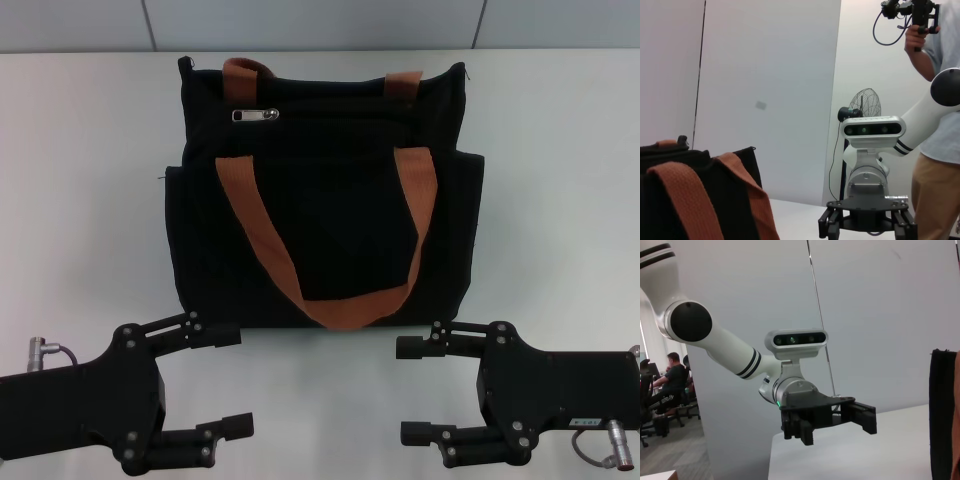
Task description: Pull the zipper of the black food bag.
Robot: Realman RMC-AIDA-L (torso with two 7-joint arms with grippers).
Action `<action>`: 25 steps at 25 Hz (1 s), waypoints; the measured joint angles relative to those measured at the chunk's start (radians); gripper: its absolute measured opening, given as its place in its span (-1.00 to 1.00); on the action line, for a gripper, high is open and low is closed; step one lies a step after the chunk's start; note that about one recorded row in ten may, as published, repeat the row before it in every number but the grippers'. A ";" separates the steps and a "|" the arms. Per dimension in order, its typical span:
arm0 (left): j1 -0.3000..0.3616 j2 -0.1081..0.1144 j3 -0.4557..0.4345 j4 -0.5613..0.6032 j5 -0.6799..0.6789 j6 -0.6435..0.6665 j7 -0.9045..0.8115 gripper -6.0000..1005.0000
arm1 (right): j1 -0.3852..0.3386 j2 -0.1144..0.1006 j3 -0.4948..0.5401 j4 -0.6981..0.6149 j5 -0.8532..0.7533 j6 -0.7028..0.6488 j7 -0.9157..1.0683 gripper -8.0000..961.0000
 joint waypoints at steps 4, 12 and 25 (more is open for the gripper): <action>-0.008 -0.003 0.001 0.000 0.000 -0.016 0.001 0.58 | 0.000 0.001 0.001 0.000 0.002 0.001 0.000 0.57; -0.009 -0.039 -0.153 0.001 -0.010 -0.047 0.002 0.55 | 0.000 0.002 0.009 0.006 0.004 0.003 -0.005 0.57; -0.113 -0.048 -0.600 -0.089 -0.022 -0.318 -0.043 0.50 | 0.028 0.004 0.009 0.078 0.008 0.065 -0.022 0.57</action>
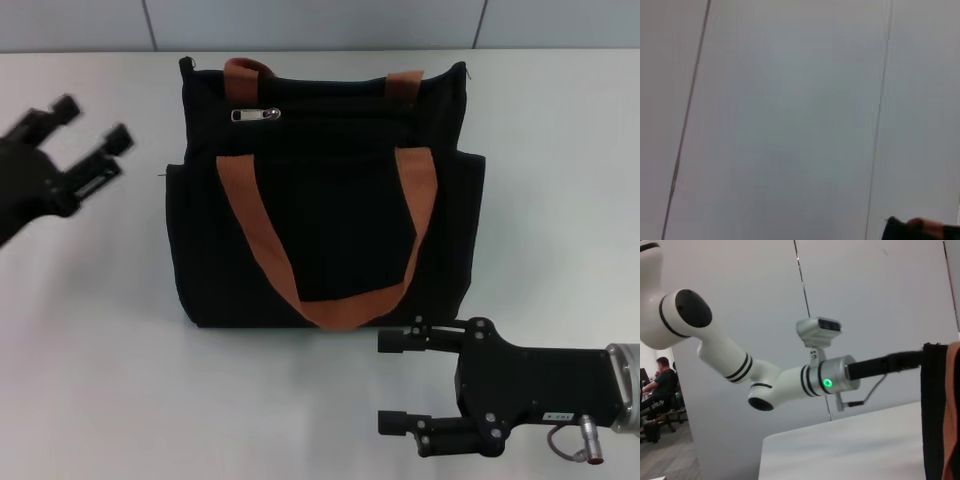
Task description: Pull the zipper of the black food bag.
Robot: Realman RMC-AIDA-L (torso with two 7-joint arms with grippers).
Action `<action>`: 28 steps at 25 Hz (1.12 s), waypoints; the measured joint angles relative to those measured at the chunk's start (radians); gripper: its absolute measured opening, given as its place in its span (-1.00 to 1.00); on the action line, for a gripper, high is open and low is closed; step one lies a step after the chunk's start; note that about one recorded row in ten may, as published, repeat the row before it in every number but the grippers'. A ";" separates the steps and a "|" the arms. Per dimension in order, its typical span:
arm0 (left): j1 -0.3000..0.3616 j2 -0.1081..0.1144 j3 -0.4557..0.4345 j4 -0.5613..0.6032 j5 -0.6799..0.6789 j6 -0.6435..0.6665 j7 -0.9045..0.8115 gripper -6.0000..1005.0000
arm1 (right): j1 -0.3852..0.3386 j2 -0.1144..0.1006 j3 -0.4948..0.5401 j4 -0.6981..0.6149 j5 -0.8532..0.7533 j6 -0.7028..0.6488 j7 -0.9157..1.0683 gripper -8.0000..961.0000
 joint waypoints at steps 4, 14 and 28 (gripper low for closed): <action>-0.023 0.000 0.056 0.003 0.023 -0.020 -0.003 0.48 | 0.000 0.000 0.002 0.004 0.000 0.000 -0.002 0.57; -0.101 -0.005 0.231 0.011 0.033 -0.064 -0.040 0.44 | -0.002 0.000 0.004 0.015 0.000 0.000 -0.002 0.57; -0.088 -0.005 0.269 0.009 -0.046 -0.099 -0.047 0.22 | 0.000 0.000 0.001 0.028 0.000 0.013 -0.002 0.57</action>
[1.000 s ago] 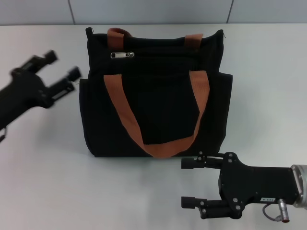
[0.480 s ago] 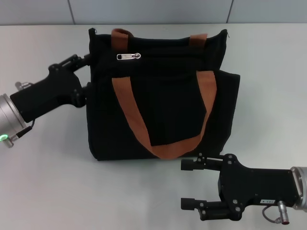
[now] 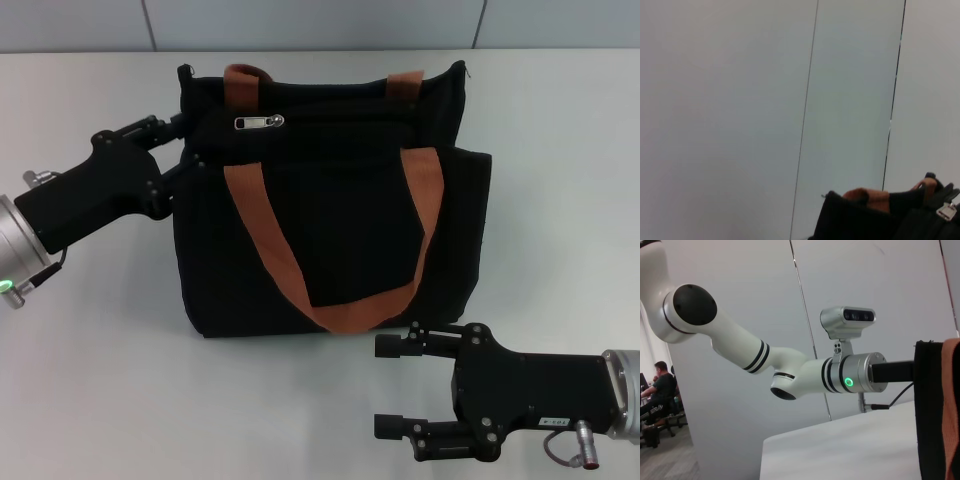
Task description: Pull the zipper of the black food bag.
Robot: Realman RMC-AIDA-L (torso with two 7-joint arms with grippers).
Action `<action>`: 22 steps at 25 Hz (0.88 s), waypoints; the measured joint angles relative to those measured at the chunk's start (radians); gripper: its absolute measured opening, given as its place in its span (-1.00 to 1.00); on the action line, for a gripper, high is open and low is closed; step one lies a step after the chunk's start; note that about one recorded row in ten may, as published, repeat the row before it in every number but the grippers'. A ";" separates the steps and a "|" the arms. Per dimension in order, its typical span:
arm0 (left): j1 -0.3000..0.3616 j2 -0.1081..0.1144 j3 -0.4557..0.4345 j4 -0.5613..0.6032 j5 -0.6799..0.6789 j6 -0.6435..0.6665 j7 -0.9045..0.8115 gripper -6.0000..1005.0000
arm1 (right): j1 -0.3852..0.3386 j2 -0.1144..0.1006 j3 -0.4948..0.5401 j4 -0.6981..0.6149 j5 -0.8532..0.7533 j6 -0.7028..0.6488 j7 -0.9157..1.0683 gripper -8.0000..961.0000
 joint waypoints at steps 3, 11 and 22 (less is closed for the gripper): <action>0.005 -0.002 -0.002 -0.001 -0.005 0.007 0.001 -0.05 | 0.000 0.000 0.003 0.000 0.000 -0.004 0.000 0.57; 0.007 -0.004 -0.004 -0.017 -0.034 0.023 0.026 -0.68 | 0.002 0.000 0.005 0.024 0.023 -0.006 0.002 0.57; -0.022 -0.008 0.001 -0.073 -0.123 0.075 0.052 -0.93 | -0.021 -0.001 0.007 0.074 0.171 -0.047 -0.070 0.57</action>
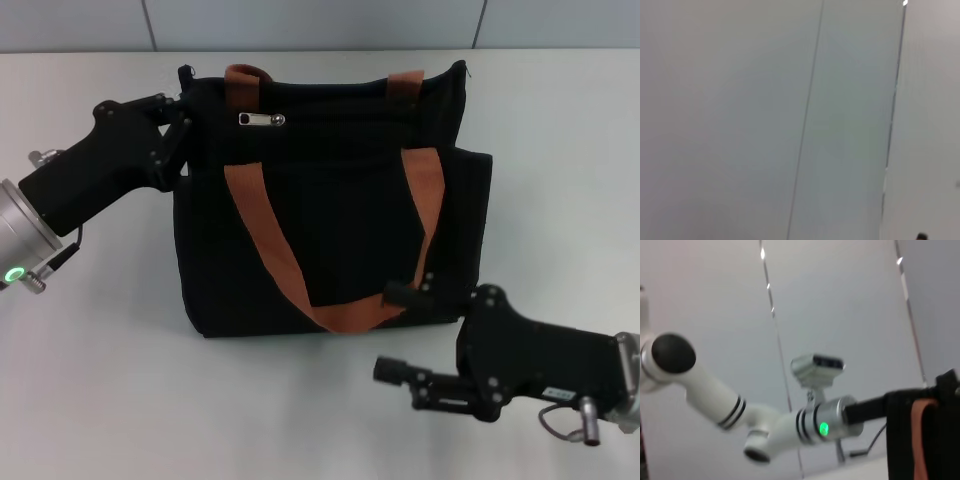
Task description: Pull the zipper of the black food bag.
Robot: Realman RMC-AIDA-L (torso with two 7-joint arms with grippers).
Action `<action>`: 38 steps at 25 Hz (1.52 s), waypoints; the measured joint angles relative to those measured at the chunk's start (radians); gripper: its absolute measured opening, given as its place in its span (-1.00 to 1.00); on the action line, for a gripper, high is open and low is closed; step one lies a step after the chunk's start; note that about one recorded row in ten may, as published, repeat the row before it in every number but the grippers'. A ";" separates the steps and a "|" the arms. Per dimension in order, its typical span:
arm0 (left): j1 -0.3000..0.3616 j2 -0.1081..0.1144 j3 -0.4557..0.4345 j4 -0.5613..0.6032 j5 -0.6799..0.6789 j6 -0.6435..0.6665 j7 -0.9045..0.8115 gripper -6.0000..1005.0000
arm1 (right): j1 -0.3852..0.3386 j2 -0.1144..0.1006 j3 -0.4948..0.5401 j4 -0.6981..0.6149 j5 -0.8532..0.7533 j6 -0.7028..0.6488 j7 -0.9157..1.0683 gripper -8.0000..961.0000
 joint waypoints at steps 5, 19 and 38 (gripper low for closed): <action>-0.020 0.000 -0.009 -0.046 -0.026 0.080 0.027 -0.94 | -0.016 0.000 0.000 0.037 0.094 -0.072 0.024 0.56; -0.121 0.000 -0.001 -0.153 -0.040 0.065 -0.021 -0.93 | 0.026 -0.002 0.016 0.051 0.196 -0.109 0.279 0.56; -0.138 -0.001 0.036 -0.143 -0.048 0.145 -0.026 -0.90 | 0.033 0.001 0.071 0.071 0.282 -0.082 0.356 0.56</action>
